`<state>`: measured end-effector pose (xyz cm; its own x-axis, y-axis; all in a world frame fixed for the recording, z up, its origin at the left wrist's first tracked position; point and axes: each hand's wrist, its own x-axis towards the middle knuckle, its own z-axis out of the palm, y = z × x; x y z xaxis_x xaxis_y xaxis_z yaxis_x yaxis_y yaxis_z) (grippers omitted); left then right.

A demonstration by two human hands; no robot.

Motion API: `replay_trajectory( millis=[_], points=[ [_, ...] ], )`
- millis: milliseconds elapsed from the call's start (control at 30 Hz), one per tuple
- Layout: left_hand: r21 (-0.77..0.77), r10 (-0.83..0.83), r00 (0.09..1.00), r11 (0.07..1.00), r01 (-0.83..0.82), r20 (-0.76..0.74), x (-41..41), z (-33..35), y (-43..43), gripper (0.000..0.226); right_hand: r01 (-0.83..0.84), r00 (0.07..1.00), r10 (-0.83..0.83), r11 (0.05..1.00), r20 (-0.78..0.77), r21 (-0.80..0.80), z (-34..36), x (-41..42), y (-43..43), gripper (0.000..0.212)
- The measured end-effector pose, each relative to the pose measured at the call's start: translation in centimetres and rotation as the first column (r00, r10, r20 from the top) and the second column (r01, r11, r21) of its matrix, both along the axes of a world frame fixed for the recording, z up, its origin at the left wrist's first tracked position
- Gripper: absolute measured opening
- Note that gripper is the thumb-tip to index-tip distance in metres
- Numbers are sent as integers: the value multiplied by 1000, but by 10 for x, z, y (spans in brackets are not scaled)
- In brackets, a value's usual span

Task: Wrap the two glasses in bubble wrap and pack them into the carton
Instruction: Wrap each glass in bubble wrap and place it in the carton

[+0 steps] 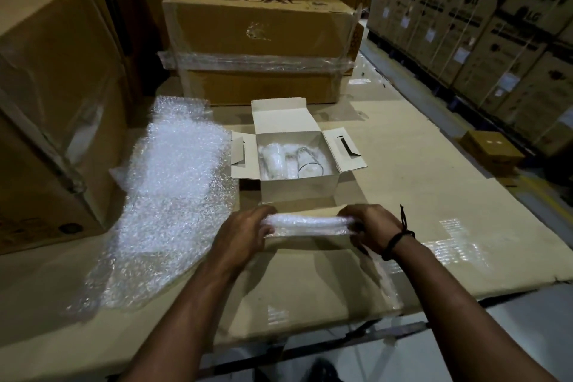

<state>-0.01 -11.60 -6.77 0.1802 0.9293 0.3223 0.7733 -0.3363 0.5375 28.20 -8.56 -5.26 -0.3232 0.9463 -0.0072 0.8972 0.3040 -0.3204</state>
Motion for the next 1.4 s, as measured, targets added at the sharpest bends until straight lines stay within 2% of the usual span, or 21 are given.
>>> replay_trajectory(
  millis=[100,200,300,400,467,567,633,733,800,967,1100,1167,1233,1300,1400],
  points=[
    [75,-40,999,996,38,22,-2,7,19,42,51,986,-27,988,-167,145,15,0,20,28],
    [169,-57,996,983,66,-62,-5,18,45,52,75,971,-9,960,-239,271,33,-1,49,25],
    [233,-21,986,971,60,-166,-6,32,67,56,53,980,9,952,-199,303,44,0,87,30],
    [258,16,971,965,47,-239,-8,42,88,44,-47,992,82,946,-96,320,51,-1,117,31],
    [219,16,953,974,53,-303,-7,48,104,40,-113,991,130,944,-36,309,51,0,133,32],
    [-21,-52,885,999,48,-464,0,59,115,42,-152,988,147,964,39,220,46,-1,144,36],
    [-181,-121,830,983,24,-545,6,62,119,38,-194,980,183,969,82,153,43,-3,148,38],
    [-273,-186,772,962,18,-607,14,65,124,33,-250,956,236,966,176,65,45,-9,150,38],
    [-312,-217,778,950,29,-590,17,65,126,33,-260,937,248,965,247,20,47,-12,150,38],
    [-303,-260,749,949,83,-609,23,58,131,61,-229,897,244,970,368,-86,55,-20,147,39],
    [-371,-319,676,926,71,-665,39,59,129,56,-226,882,219,974,416,-33,52,-25,147,37],
    [-413,-337,667,910,48,-665,43,60,127,54,-190,903,175,982,393,1,50,-27,148,36],
    [-421,-327,697,906,40,-638,41,62,126,53,-148,940,131,988,315,32,52,-25,147,36],
    [-367,-267,754,930,38,-600,31,66,125,51,-126,967,104,989,235,82,59,-21,146,36],
    [-262,-184,814,964,41,-551,15,69,123,44,-150,946,115,984,303,94,69,-18,141,27]
  ],
)
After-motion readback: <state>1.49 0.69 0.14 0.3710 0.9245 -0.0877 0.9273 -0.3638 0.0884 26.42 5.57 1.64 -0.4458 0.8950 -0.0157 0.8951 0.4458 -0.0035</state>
